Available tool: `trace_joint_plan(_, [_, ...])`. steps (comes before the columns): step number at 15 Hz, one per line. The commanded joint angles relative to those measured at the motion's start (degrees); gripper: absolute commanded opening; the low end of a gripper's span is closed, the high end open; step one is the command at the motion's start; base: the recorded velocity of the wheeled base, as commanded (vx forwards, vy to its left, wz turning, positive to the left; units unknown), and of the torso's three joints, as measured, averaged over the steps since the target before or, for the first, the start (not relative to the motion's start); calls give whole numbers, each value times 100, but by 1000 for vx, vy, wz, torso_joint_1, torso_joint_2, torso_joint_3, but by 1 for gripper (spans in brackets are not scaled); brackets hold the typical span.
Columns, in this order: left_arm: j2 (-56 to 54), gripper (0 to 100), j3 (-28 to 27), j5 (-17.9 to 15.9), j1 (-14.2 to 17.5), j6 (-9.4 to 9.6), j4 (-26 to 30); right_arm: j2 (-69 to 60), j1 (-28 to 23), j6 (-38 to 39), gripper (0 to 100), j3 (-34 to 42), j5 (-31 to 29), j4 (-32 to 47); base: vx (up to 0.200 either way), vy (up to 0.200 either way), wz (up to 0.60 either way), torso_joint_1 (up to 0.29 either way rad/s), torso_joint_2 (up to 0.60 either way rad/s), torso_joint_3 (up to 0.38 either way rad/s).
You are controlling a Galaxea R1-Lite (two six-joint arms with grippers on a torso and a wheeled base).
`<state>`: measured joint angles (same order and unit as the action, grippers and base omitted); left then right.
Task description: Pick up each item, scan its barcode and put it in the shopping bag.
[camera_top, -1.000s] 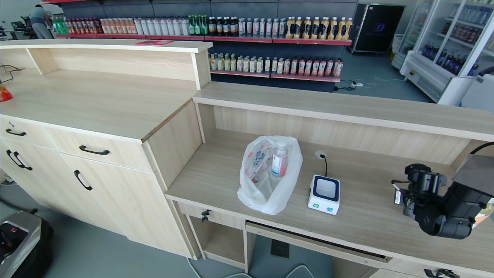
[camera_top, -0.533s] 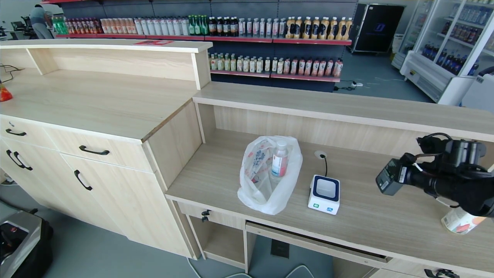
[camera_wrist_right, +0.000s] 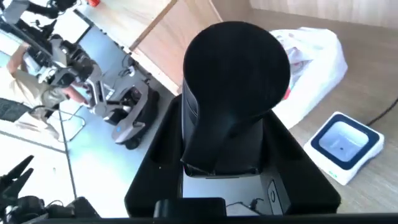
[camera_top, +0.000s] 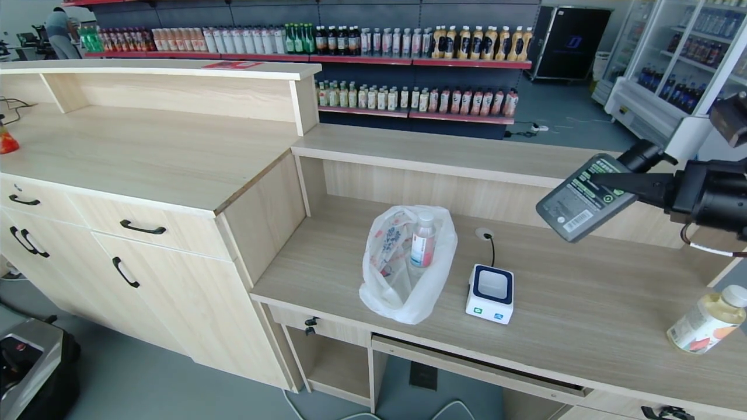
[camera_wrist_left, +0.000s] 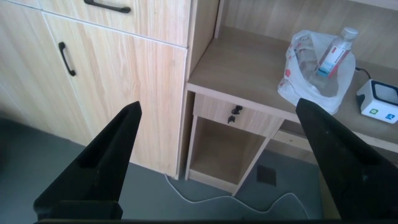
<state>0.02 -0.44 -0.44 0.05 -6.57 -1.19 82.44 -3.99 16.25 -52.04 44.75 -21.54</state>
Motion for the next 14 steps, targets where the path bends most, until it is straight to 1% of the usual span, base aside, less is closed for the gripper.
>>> trace_joint_plan(1, [-2, 100, 0, 0, 4, -2, -4, -589, 777, 45, 0, -588, 42, 475, 0, 0, 0, 0, 0, 0])
trace_joint_plan(4, [-2, 100, 0, 0, 4, -2, -4, -879, 1313, 247, 0, -1177, 60, 1363, 0, 0, 0, 0, 0, 0])
trace_joint_plan(5, [-2, 100, 0, 0, 4, -2, -4, -1002, 1497, 353, 0, -1352, 165, 1653, 0, 0, 0, 0, 0, 0])
trace_joint_plan(7, [-2, 100, 0, 0, 4, -2, -4, -1011, 1691, 353, 0, -1519, 306, 1759, 0, 0, 0, 0, 0, 0])
trace_joint_plan(10, [-2, 100, 0, 0, 4, -2, -4, -1117, 2016, 440, 0, -1722, 341, 1943, 0, 0, 0, 0, 0, 0])
trace_joint_plan(12, [-2, 100, 0, 0, 4, -2, -4, -1275, 2139, 440, 0, -1651, 394, 2101, 0, 0, 0, 0, 0, 0])
trace_joint_plan(14, [-2, 100, 0, 0, 4, -2, -4, -1389, 2139, 405, 0, -1449, 385, 2110, 0, 0, 0, 0, 0, 0])
